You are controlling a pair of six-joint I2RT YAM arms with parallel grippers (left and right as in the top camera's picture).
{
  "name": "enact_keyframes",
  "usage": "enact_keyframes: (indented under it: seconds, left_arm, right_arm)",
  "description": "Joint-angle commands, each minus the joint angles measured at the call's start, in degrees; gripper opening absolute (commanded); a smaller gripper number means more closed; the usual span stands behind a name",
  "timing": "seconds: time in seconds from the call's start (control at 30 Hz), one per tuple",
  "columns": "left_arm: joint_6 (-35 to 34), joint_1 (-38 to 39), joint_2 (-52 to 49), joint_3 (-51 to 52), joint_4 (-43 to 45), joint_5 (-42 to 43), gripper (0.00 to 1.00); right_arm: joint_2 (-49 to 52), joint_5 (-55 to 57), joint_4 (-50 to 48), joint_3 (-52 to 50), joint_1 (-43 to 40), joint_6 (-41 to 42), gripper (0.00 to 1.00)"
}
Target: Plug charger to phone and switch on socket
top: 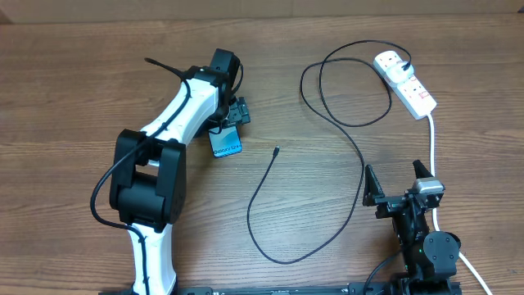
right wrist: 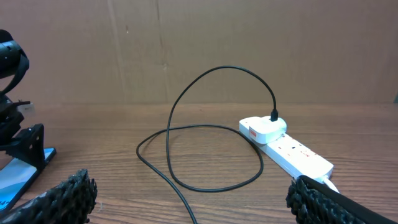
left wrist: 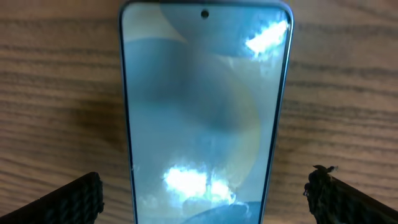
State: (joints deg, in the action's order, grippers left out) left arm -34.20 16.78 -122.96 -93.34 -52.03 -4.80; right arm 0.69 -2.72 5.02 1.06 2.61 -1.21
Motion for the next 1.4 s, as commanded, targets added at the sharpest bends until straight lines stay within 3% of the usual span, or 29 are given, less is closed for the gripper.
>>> enact_keyframes:
  seconds: [0.0,0.33,1.37]
  left_arm:
    - [-0.74,-1.68,-0.7,-0.02,0.7,0.02,1.0]
    - [2.32,-2.84,-0.81,-0.15,-0.37,2.97,1.0]
    - [-0.09,-0.87,-3.39,-0.13,1.86,0.24,0.97]
  right_arm:
    - [-0.52,0.09,-0.37,-0.61,0.0,0.39,1.0]
    - [-0.52,0.09,-0.37,-0.61,0.0,0.39,1.0]
    - [-0.52,0.11,-0.37,-0.61,0.0,0.39,1.0]
